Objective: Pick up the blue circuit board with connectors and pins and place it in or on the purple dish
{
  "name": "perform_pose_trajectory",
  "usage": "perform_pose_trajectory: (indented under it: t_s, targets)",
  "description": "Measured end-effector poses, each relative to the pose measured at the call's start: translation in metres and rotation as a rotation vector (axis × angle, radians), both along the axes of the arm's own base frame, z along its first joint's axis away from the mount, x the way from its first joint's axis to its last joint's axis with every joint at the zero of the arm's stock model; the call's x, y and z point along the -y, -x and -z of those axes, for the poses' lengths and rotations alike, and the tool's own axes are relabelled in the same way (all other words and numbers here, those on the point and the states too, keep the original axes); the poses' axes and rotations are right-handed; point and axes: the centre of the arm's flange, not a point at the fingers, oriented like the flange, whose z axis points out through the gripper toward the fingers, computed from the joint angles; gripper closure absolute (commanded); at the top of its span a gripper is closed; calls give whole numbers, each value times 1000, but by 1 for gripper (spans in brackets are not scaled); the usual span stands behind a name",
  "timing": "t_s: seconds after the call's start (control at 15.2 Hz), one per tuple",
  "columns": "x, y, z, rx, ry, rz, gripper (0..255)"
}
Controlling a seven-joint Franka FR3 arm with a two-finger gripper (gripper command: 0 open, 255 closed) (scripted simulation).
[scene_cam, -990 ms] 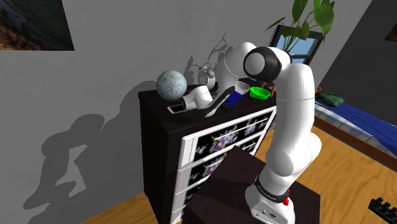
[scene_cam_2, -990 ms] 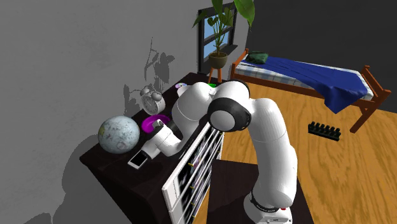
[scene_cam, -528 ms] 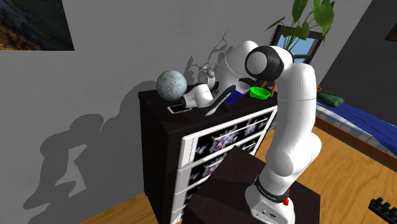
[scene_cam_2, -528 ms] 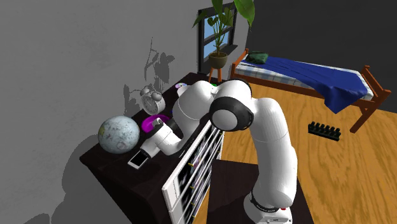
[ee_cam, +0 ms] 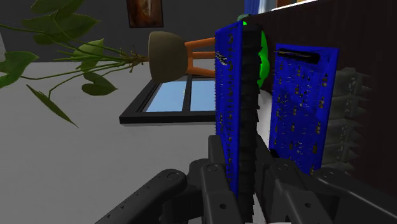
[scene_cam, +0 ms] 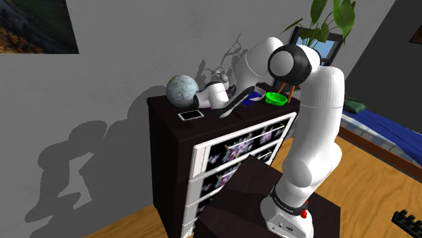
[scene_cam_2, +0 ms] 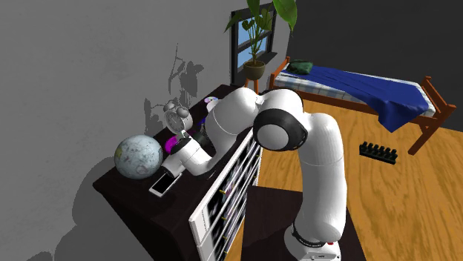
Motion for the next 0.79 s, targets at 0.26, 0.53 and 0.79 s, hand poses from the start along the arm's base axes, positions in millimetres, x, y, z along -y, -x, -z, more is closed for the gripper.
perform_pose_trajectory:
  t_s: [0.26, 0.53, 0.79]
  targets:
    - [0, 1, -21, 0, 0, 0, 255]
    - [0, -1, -43, 0, 0, 0, 255]
    - [-1, -1, -62, 0, 0, 0, 255]
